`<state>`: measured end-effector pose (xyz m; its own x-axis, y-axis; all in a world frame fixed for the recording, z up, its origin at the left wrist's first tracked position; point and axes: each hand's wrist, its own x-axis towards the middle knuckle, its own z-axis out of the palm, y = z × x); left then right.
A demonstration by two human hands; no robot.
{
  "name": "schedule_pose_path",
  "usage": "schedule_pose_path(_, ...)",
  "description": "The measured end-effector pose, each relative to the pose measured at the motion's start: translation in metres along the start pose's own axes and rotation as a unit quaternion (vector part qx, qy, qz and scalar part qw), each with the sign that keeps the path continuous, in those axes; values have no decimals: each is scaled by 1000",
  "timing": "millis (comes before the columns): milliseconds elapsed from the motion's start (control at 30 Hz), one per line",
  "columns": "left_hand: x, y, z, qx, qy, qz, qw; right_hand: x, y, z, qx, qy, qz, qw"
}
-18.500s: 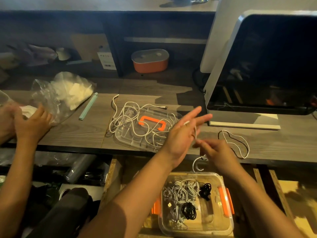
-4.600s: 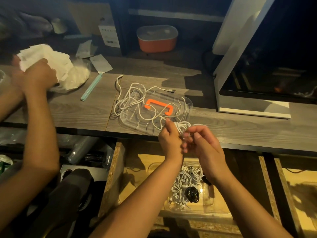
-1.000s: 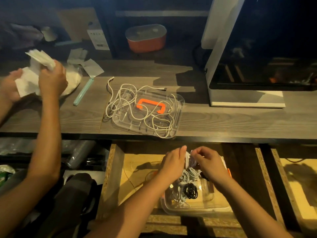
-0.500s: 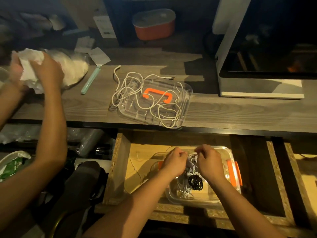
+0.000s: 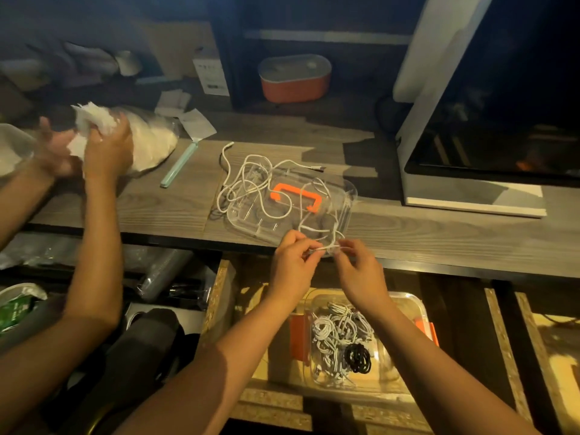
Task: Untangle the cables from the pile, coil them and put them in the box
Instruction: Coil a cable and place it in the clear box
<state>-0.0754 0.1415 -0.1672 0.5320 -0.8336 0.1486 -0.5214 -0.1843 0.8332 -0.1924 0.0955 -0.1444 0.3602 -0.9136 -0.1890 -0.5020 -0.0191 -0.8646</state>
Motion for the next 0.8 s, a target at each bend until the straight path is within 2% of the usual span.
schedule_pose_path(67, -6, 3, 5, -30, 21, 18, 999, 1, -6, 1, 190, 47, 89, 977)
schedule_pose_path(100, -9, 5, 9, -38, 19, 27, 999, 2, -10, -1, 237, 63, 101, 964)
schedule_pose_path(233, -4, 10, 15, -54, 10, 32, 998, 7, -23, -19, 334, 76, 99, 934)
schedule_pose_path(333, 10, 15, 14, -57, -2, 54, 997, 10, -25, -30, 405, 91, 147, 898)
schedule_pose_path(433, 13, 22, 19, -64, -36, 38, 997, 13, -21, -33, 342, 127, 142, 920)
schedule_pose_path(567, 5, 25, 24, -65, -107, 10, 992, 13, -19, -45, 225, 122, 50, 965)
schedule_pose_path(667, 14, 28, 18, -89, -55, 54, 993, 13, -17, -63, 183, 76, 19, 980)
schedule_pose_path(733, 22, 39, 11, -113, -56, 91, 988, 13, -17, -70, 139, 44, -21, 989)
schedule_pose_path(800, 30, 52, 9, -91, -80, 136, 983, 14, -19, -73, 107, 25, -53, 992)
